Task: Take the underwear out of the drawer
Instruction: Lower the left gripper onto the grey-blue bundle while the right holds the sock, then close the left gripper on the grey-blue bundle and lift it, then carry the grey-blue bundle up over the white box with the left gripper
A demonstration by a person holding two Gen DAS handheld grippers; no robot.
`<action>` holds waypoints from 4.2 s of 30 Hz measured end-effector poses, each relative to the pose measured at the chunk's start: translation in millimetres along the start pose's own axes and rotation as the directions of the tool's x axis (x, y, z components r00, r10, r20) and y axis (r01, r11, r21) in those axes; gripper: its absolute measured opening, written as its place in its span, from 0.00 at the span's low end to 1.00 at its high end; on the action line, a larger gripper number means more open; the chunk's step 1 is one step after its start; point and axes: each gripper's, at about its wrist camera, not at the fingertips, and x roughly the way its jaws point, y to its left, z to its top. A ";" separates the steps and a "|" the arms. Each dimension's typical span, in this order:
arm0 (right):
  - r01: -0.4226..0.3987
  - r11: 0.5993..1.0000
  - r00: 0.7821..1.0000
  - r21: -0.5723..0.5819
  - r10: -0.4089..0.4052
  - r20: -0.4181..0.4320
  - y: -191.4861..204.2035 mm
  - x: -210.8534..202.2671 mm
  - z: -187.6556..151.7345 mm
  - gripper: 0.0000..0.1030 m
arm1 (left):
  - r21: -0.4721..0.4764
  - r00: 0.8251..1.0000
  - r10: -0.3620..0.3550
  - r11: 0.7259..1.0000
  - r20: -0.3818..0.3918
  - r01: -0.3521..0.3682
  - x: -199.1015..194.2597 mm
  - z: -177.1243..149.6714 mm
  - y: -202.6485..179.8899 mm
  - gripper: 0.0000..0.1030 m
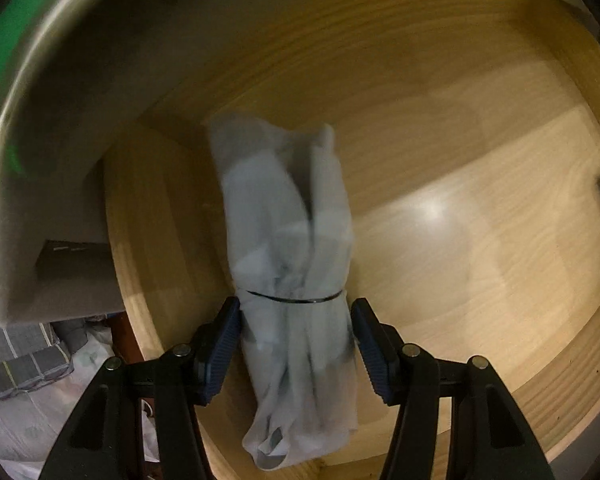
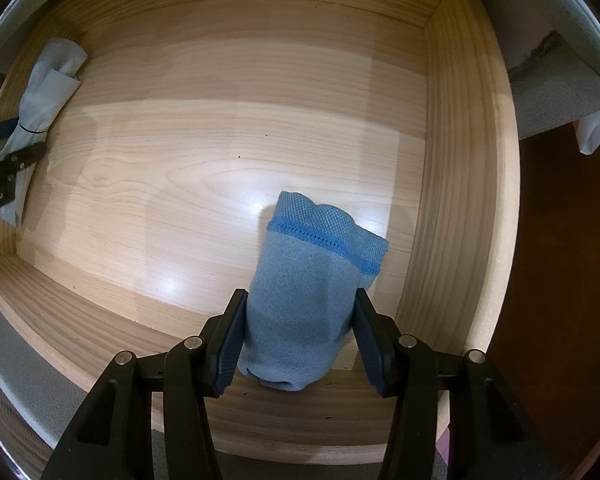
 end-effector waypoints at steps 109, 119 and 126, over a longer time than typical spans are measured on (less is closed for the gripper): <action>-0.026 0.998 0.999 0.052 0.025 0.020 -7.6 3.7 -19.5 0.39 | -0.038 0.990 -0.035 0.998 0.136 0.040 -131.1 -49.4 -38.0 0.37; -0.025 0.998 1.000 0.053 0.024 0.020 -7.5 4.0 -19.6 0.39 | -0.002 0.979 -0.038 0.999 0.202 0.039 -162.5 -55.9 -48.2 0.37; -0.025 0.998 1.000 0.054 0.024 0.020 -7.5 4.0 -19.8 0.39 | -0.017 0.960 -0.067 0.997 0.272 0.074 -193.4 -57.4 -45.5 0.37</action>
